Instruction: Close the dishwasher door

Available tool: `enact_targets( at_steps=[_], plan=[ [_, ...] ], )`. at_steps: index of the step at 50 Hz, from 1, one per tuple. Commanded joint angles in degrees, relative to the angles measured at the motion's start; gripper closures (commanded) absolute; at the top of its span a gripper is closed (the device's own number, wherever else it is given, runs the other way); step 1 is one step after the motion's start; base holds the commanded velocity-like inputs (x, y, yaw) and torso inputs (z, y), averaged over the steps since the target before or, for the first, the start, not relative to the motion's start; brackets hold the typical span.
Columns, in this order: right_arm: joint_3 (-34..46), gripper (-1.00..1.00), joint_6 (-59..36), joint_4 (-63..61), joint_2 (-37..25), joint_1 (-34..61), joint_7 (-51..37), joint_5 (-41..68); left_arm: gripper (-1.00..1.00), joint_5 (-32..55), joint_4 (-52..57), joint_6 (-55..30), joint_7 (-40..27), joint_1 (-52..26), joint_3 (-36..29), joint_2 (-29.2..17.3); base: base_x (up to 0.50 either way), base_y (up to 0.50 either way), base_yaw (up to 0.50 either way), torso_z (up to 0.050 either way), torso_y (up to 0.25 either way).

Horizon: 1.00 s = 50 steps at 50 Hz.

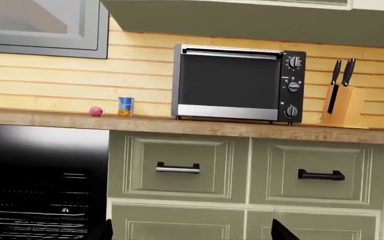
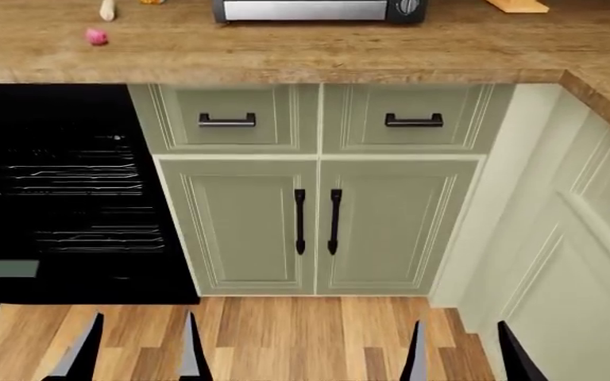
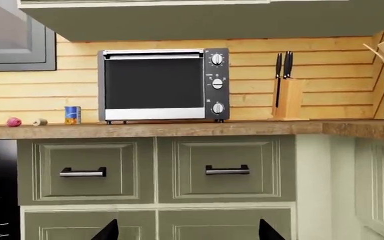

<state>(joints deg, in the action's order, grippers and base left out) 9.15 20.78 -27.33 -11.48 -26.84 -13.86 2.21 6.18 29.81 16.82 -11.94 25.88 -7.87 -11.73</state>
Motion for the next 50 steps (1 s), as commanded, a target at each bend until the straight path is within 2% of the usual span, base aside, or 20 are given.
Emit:
enact_targets(
  at_steps=[1,50],
  plan=[
    [0.42,-1.0,0.17,0.38,-0.55,0.33,-0.33,0.0,-1.0,-0.27,1.07,-0.78,-0.75,0.07,-0.41,-0.36,0.0,0.0,0.0,-0.05,0.172],
    [1.67,-1.0,-0.15,0.09,-1.93,0.29,-2.74,-0.06,-1.0,0.67,-1.95,1.7,-2.16,-0.7,-0.97,-2.05,0.0,0.0,0.0,-0.05,0.172]
  ],
)
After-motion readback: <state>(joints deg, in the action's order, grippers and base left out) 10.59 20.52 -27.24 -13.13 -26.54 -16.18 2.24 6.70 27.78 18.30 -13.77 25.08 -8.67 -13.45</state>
